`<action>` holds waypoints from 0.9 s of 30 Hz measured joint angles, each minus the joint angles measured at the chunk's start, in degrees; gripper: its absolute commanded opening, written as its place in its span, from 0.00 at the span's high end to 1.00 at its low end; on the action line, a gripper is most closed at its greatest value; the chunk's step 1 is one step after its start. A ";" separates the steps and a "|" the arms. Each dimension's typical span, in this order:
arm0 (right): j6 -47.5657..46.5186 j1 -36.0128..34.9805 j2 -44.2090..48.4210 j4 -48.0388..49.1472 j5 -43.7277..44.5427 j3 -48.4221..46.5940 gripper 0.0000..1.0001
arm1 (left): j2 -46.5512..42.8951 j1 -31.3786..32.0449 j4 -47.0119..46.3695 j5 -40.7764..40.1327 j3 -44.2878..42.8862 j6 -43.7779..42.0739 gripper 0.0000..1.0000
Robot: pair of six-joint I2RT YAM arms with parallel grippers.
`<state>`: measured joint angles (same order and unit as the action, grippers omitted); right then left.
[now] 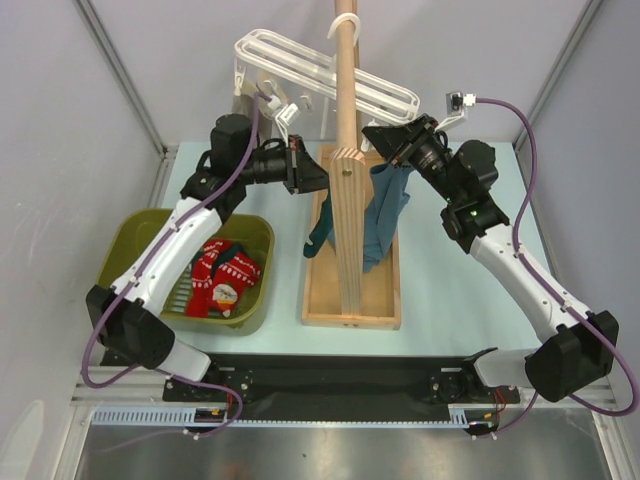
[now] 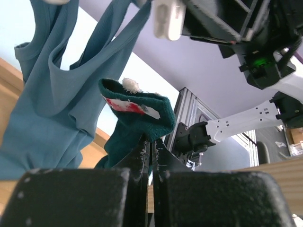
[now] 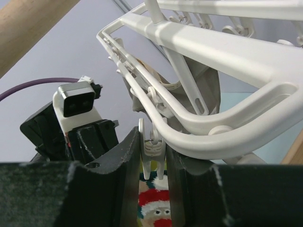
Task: Clip the socks to the hanger
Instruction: Clamp the sock onto the hanger.
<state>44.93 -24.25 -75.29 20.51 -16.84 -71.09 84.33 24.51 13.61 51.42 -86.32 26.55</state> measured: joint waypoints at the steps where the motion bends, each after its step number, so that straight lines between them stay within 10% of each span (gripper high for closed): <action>1: -0.02 0.00 0.02 0.02 -0.07 0.00 1.00 | 0.42 0.13 0.17 -0.15 -0.20 0.15 1.00; 27: -2.60 -4.92 -0.76 -20.33 16.15 -8.24 1.00 | -0.04 15.87 4.48 -48.30 -2.01 -10.80 1.00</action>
<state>42.33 -29.17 -76.05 0.19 -0.69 -79.33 84.29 40.38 18.09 3.11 -88.33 15.75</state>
